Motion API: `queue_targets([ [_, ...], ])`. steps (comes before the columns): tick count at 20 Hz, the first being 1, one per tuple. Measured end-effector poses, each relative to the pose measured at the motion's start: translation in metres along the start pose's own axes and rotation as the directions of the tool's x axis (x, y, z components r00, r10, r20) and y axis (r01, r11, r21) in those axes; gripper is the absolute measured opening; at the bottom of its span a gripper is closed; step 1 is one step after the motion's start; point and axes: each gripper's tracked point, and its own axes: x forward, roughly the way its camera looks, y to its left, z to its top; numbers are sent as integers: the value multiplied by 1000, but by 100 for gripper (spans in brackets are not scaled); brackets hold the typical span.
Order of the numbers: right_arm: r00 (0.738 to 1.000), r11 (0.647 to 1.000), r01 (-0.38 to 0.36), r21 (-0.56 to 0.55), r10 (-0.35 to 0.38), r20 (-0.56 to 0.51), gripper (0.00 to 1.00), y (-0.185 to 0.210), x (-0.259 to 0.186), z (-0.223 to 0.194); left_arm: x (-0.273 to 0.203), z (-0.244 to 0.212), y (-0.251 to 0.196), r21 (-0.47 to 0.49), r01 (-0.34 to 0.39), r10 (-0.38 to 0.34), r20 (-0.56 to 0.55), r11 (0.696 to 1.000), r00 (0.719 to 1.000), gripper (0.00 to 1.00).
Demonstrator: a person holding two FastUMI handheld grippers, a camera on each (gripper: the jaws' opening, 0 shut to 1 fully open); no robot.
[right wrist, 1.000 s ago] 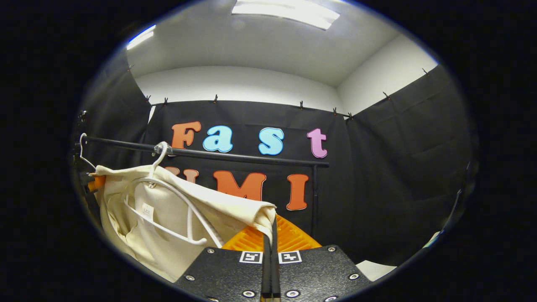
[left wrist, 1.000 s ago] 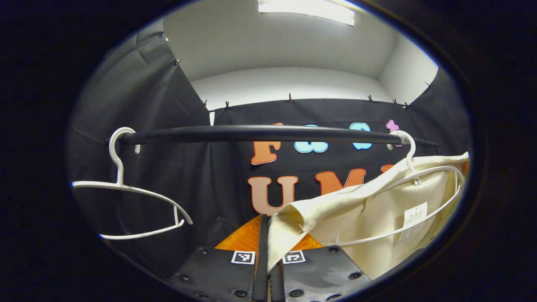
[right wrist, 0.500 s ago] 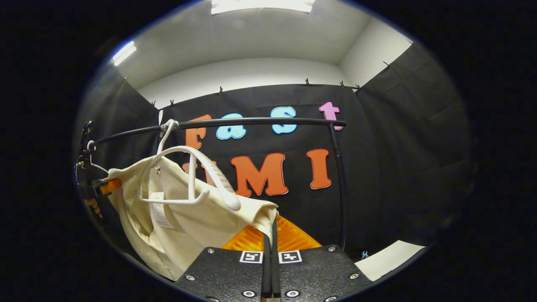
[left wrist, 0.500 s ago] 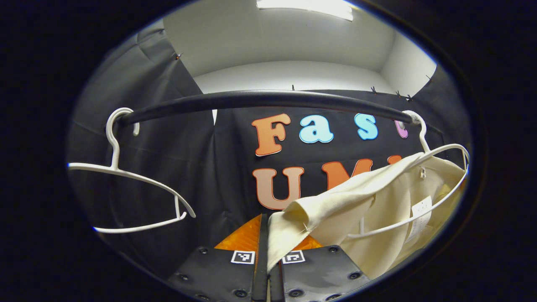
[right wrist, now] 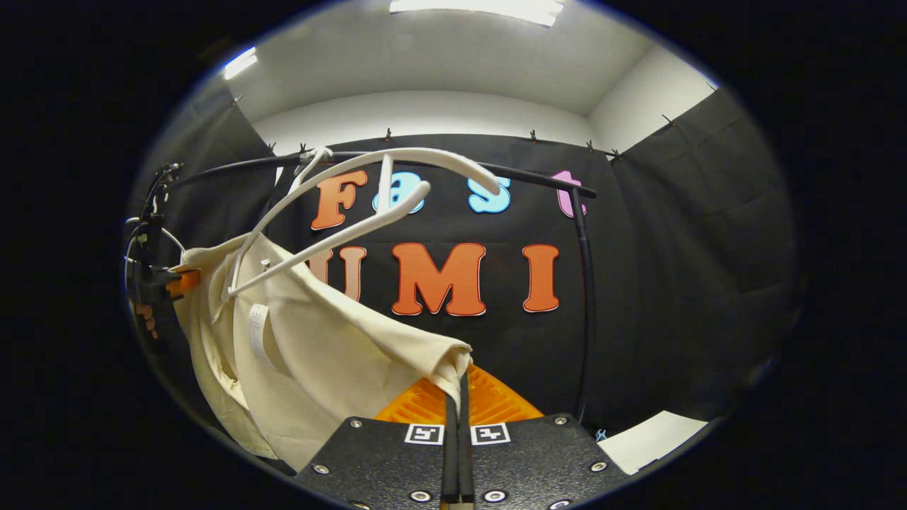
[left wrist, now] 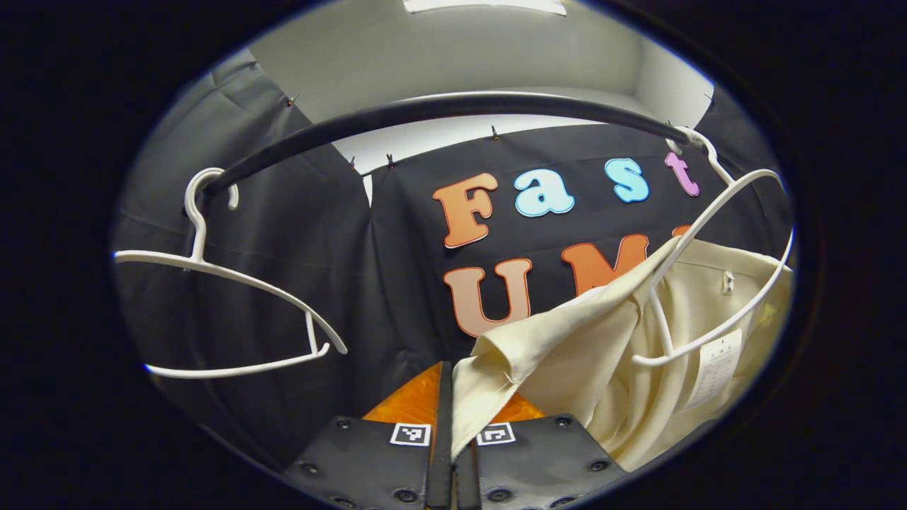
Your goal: Grasp the clothes on the hanger with both hands and then place them into the laundry hamper below.
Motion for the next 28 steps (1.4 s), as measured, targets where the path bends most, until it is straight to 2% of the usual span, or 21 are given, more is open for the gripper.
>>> queue_targets([
  [3, 999, 999, -14, 32, 16, -49, 0, 10, 10, -24, 9, -26, 5, -14, -14, 13, -59, 1000, 998, 10],
  [8, 996, 1000, 25, 1, -25, -84, 0, 13, 13, -58, 1, -85, 19, 12, -5, 7, -162, 1000, 987, 9],
  [13, 987, 1000, -16, 25, 20, -157, 0, 35, 12, -100, -5, -131, -20, -63, 101, -113, -228, 993, 967, 9],
  [17, 981, 998, -51, 37, 57, -187, 0, 56, 21, -128, -12, -158, -42, -94, 161, -180, -266, 983, 947, 10],
  [21, 970, 990, -112, 82, 127, -207, 0, 88, 18, -144, -34, -190, -70, -168, 222, -266, -324, 960, 908, 9],
  [28, 938, 970, -239, 46, 243, -247, 0, 164, 27, -190, -49, -246, -113, -179, 310, -356, -395, 934, 847, 9],
])
